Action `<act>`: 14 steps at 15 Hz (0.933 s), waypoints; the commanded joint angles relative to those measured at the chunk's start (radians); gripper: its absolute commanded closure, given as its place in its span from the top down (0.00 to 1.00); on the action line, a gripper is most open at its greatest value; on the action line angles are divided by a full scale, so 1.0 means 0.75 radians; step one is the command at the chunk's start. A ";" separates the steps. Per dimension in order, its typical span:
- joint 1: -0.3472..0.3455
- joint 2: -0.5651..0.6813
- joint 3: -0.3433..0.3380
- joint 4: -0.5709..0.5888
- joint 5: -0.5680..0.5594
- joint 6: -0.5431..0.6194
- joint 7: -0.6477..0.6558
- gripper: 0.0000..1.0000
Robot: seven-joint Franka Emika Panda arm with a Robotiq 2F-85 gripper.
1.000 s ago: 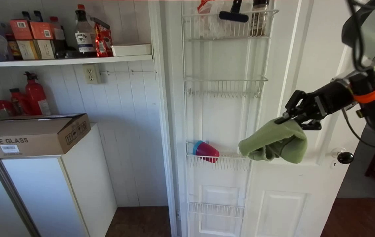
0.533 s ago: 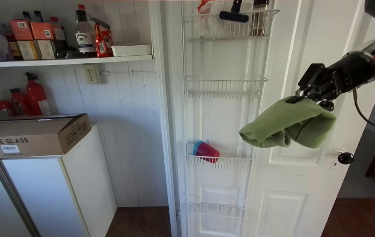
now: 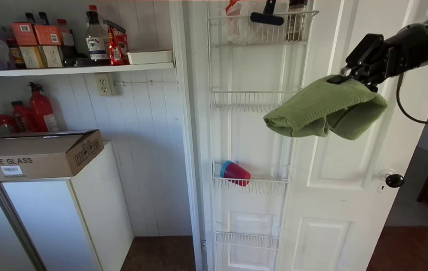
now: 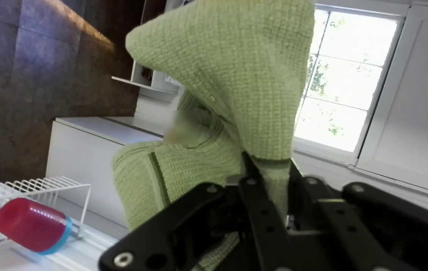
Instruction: Pick up the green towel and put it on the fourth white rack from the bottom
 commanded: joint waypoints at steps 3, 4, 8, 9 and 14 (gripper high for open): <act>-0.006 0.051 0.007 0.075 0.217 0.031 -0.136 0.04; -0.006 0.070 0.012 0.089 0.266 0.051 -0.145 0.04; -0.005 0.156 0.038 0.151 0.388 0.181 -0.144 0.04; -0.003 0.175 0.042 0.166 0.413 0.212 -0.153 0.04; 0.003 0.265 0.053 0.251 0.544 0.277 -0.265 0.04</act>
